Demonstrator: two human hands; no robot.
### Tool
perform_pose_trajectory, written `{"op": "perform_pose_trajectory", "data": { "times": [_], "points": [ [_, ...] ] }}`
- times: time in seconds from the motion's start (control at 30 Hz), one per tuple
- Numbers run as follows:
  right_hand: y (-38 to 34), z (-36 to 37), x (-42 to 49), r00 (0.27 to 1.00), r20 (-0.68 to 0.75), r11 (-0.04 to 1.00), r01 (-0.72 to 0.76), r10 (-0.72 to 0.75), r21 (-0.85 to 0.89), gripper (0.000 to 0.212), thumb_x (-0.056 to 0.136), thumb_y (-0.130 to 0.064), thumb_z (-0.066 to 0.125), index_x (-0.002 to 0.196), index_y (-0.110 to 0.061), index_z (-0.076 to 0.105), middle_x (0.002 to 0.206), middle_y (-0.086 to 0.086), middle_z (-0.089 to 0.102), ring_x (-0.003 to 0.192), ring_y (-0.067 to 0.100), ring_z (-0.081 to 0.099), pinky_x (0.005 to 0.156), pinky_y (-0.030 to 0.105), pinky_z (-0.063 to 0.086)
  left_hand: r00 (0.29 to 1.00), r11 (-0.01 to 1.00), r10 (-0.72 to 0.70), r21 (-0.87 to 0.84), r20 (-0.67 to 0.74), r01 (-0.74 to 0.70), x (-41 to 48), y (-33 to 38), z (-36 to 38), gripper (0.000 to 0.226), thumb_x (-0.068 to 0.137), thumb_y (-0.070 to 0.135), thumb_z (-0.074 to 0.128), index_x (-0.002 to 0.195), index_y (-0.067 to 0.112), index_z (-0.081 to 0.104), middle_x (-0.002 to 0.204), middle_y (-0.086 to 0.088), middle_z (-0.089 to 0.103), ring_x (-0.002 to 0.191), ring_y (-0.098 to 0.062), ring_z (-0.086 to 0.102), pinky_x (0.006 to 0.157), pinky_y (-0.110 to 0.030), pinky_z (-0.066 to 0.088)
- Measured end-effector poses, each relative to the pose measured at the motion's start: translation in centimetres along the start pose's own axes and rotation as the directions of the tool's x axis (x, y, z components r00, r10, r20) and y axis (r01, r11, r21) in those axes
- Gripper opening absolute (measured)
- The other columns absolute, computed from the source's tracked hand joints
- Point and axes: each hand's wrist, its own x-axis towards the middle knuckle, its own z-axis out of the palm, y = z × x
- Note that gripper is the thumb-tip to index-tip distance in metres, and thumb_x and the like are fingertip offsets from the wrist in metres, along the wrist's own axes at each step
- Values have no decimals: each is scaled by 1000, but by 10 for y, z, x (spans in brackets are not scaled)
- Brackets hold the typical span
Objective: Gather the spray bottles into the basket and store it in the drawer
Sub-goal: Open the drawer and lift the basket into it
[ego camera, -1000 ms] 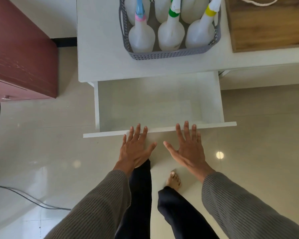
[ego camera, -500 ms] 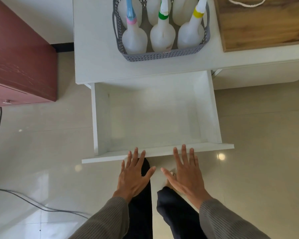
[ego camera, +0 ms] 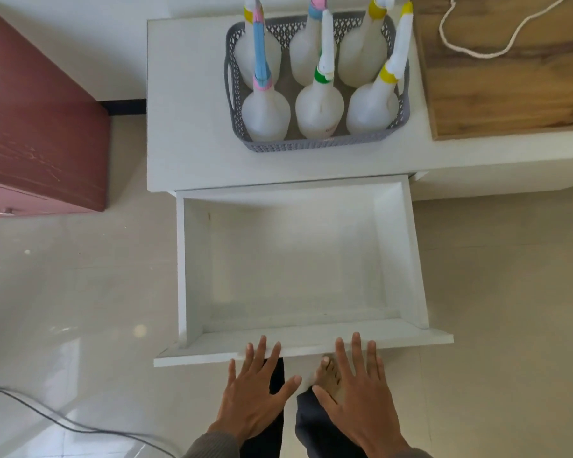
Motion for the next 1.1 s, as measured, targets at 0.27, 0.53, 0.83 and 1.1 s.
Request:
{"op": "perform_pose_trajectory", "data": {
  "times": [0.27, 0.53, 0.83, 1.1],
  "points": [
    [9, -92, 15, 958, 36, 674, -225, 283, 704, 28, 88, -30, 73, 114, -20, 72, 126, 7, 70, 127, 18, 59, 98, 17, 41, 979, 855, -3, -508, -205, -104, 14, 19, -121, 41, 83, 64, 54, 123, 57, 49, 144, 20, 50, 131, -3, 49, 114, -25, 33],
    [50, -276, 122, 808, -395, 524, 129, 437, 842, 12, 94, -35, 66, 94, -26, 73, 94, -3, 74, 95, 22, 69, 89, 35, 52, 771, 468, -197, -750, -605, -468, 89, 53, -313, 19, 100, 22, 53, 116, 24, 63, 112, 0, 69, 101, -12, 66, 89, -29, 50],
    [52, -456, 262, 866, -369, 442, 201, 337, 874, 19, 93, -33, 56, 78, -22, 60, 87, 3, 58, 78, 19, 54, 79, 36, 47, 789, 318, -325, -846, -521, -428, 155, 112, -444, 23, 100, 32, 48, 114, 18, 59, 117, -2, 66, 96, -18, 64, 86, -30, 51],
    [45, -470, 281, 955, -213, 343, 133, 206, 930, 15, 101, -18, 53, 107, -8, 62, 87, 8, 62, 74, 17, 61, 75, 27, 53, 803, 321, -364, -872, -473, -369, 177, 132, -453, 31, 101, 23, 49, 122, 4, 62, 87, -3, 67, 69, -17, 63, 67, -26, 55]
  ]
}}
